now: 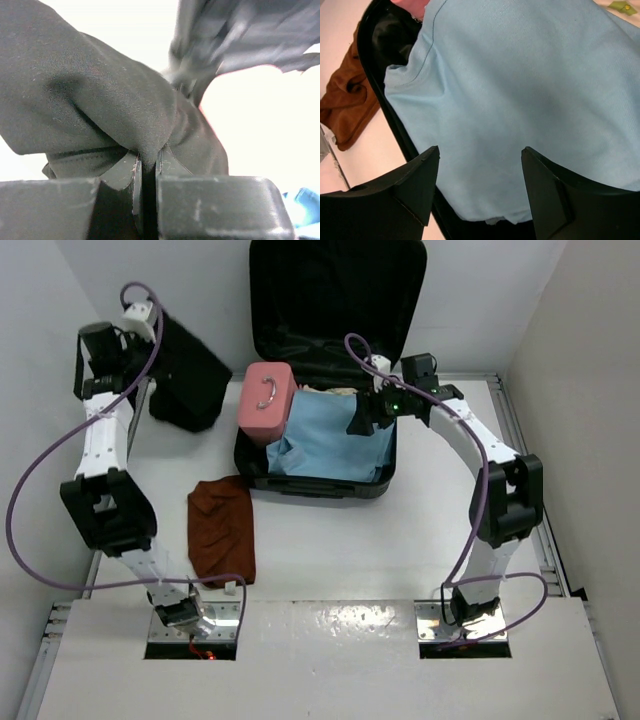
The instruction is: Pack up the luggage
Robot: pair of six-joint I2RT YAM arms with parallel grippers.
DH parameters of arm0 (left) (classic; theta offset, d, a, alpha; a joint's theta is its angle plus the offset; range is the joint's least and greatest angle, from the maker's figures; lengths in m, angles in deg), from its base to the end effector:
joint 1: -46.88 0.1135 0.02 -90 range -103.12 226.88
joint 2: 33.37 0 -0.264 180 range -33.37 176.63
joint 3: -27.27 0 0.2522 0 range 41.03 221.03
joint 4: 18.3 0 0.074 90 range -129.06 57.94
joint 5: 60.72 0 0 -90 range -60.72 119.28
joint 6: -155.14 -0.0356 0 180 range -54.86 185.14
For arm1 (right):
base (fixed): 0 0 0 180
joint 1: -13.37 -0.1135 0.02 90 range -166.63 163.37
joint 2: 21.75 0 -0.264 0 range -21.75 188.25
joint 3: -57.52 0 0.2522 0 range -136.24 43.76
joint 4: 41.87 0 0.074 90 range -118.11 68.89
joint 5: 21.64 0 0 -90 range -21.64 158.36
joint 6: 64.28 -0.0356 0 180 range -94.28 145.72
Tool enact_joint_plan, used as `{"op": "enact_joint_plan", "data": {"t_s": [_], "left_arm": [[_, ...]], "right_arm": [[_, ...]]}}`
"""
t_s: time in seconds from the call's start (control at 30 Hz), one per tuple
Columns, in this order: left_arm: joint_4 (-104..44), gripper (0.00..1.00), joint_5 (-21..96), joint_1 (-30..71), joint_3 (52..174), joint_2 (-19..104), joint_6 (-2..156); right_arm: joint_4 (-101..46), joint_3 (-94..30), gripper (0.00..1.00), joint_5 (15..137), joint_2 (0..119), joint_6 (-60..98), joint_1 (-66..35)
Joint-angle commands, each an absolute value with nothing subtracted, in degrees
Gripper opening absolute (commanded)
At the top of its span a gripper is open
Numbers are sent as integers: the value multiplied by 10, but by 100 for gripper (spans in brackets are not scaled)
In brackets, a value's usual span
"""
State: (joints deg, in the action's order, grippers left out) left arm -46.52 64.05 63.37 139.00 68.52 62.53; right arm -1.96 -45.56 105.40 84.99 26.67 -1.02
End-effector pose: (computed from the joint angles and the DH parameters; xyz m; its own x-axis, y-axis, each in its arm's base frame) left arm 0.4093 0.1000 0.3824 -0.2890 -0.0465 -0.9562 0.2992 0.9444 -0.1364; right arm 0.4034 0.1256 0.2796 -0.6572 -0.1823 -0.7313 -0.6321 0.6618 0.4031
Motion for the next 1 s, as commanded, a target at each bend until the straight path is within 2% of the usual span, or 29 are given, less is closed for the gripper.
{"op": "enact_joint_plan", "data": {"t_s": [0.0, 0.17, 0.33, 0.6, 0.93, 0.97], "left_arm": [[-381, 0, 697, 598, 1429, 636, 608], [-343, 0, 736, 536, 1472, 623, 661], [-274, 0, 788, 464, 1485, 629, 724], [-263, 0, 830, 342, 1486, 668, 774], [-232, 0, 776, 326, 1485, 822, 897], [-262, 0, 766, 326, 1501, 839, 880]], "right_arm": [[-39, -445, 66, 1032, 804, 278, -10], [-78, -429, 66, 957, 788, 226, 8], [-107, -403, 71, 882, 756, 163, 38], [-122, -322, 72, 898, 674, 174, 90], [-134, -290, 73, 927, 654, 182, 101], [-136, -294, 73, 926, 659, 178, 101]]}}
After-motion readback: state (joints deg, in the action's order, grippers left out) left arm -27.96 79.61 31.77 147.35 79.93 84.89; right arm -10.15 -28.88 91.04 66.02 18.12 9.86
